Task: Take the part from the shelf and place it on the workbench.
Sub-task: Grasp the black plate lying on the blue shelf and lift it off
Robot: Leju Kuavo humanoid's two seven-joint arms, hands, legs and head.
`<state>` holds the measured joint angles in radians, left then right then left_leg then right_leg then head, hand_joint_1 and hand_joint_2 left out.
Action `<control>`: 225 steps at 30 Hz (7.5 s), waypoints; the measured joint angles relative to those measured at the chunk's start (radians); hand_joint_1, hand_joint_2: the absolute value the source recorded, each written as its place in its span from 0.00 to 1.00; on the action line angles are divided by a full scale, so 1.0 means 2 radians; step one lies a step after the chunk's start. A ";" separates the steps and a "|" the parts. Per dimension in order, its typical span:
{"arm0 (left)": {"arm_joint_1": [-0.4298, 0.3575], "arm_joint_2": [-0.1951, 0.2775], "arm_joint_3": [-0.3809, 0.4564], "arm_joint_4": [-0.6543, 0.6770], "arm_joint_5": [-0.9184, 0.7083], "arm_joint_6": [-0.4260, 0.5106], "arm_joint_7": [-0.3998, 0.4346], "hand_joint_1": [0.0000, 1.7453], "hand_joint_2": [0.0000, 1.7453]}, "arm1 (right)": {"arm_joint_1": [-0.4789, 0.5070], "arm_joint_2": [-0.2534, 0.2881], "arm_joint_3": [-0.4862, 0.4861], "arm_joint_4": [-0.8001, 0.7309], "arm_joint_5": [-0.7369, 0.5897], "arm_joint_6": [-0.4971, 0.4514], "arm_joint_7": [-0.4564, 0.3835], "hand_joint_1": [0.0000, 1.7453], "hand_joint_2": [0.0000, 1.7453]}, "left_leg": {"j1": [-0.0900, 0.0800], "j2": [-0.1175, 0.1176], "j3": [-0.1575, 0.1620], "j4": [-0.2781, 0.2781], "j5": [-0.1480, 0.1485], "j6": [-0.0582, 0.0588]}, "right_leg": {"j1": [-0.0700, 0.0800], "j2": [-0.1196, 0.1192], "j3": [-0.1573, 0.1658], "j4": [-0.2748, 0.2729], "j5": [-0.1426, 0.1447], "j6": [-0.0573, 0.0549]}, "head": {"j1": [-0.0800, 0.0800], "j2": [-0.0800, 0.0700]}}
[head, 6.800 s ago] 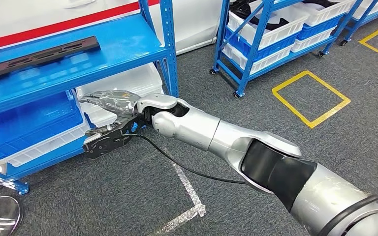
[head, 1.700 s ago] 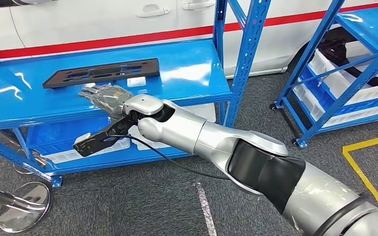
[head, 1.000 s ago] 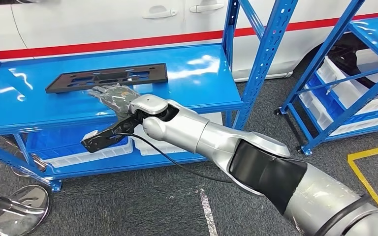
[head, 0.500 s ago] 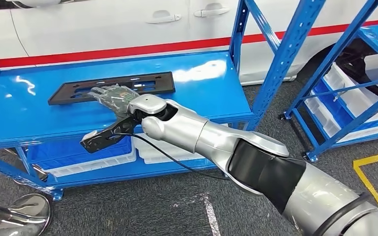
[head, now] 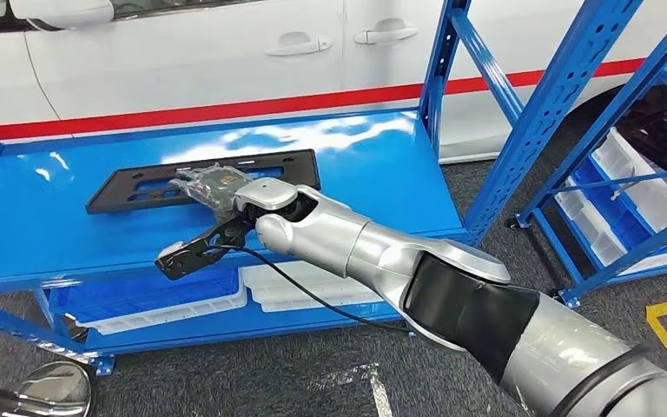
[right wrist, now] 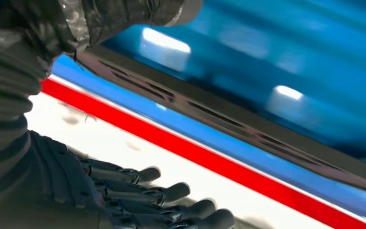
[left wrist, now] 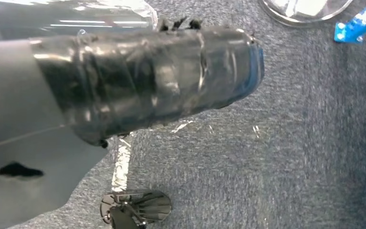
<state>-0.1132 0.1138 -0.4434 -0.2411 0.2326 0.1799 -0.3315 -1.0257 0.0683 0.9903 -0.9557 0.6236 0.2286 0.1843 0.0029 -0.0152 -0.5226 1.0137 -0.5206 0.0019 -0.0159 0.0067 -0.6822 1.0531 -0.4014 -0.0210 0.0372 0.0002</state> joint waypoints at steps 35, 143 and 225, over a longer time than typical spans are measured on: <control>-0.007 0.001 0.000 0.000 0.002 -0.002 0.014 0.00 0.00 | 0.016 -0.004 0.000 0.137 0.005 0.020 0.035 0.00 1.00 | 0.001 0.004 -0.100 0.098 0.000 -0.012 | 0.000 -0.003 0.034 -0.003 -0.025 -0.006 | -0.001 0.000; 0.006 -0.012 -0.007 0.003 0.055 0.000 -0.009 0.00 1.00 | 0.063 0.016 -0.081 -0.103 -0.098 -0.196 -0.019 1.00 1.00 | -0.002 0.011 -0.029 -0.020 0.044 0.019 | 0.001 0.001 -0.031 0.116 -0.079 0.013 | 0.003 0.000; 0.001 -0.022 -0.007 0.004 0.080 0.024 0.017 0.00 1.00 | 0.092 0.018 -0.136 -0.167 -0.468 -0.230 -0.098 1.00 1.00 | 0.005 0.010 -0.075 0.116 -0.004 -0.001 | -0.006 -0.003 -0.014 0.027 -0.011 -0.002 | 0.003 0.000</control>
<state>-0.1106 0.0701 -0.4566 -0.2330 0.3931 0.2281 -0.2984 -0.8410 0.1034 0.7184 -1.2898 -0.3117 -0.2321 -0.0120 0.0127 0.0040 -0.6720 1.2464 -0.5290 -0.0005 -0.0282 0.0016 -0.7093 1.1068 -0.4235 -0.0252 0.0425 0.0000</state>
